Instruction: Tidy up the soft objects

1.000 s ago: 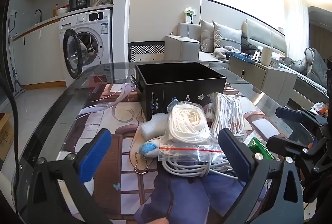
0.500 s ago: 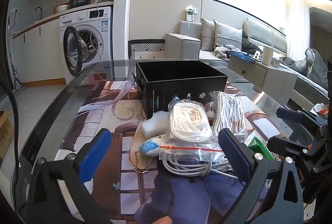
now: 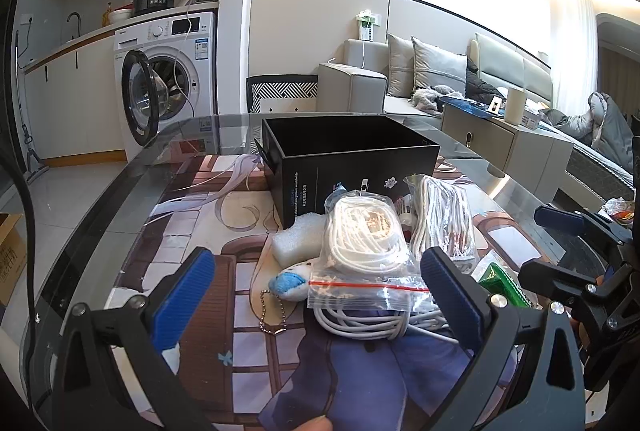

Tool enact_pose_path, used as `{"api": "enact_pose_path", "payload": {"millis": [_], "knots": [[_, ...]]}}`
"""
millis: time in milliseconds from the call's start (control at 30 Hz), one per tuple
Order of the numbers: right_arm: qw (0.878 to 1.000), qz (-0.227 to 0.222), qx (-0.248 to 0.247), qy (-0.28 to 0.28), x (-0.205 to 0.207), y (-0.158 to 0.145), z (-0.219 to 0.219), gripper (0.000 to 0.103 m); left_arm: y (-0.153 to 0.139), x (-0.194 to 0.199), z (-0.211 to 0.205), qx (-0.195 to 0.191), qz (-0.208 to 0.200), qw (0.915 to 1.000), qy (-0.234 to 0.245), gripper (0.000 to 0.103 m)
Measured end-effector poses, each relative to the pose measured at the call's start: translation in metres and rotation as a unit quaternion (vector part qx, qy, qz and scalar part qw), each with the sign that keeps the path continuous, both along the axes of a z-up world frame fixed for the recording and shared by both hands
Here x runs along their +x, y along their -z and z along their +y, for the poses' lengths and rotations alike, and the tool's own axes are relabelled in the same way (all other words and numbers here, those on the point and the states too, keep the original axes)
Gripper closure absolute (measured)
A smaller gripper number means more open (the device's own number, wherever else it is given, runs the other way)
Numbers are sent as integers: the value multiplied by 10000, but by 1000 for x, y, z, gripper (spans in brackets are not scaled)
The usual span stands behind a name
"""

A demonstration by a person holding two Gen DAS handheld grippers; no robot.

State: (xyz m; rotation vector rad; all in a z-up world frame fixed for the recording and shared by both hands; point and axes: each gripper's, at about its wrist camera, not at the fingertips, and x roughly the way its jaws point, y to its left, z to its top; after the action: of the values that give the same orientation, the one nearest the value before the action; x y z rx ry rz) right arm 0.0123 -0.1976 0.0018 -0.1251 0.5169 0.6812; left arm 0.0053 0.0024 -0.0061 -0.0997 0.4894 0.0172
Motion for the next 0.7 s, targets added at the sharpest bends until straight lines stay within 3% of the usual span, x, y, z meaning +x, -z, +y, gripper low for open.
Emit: {"api": "enact_pose_path", "payload": {"millis": [700], "knots": [[10000, -26, 37, 38, 0, -7, 0, 0, -1, 0, 0, 3, 2, 10000, -4, 0]]}}
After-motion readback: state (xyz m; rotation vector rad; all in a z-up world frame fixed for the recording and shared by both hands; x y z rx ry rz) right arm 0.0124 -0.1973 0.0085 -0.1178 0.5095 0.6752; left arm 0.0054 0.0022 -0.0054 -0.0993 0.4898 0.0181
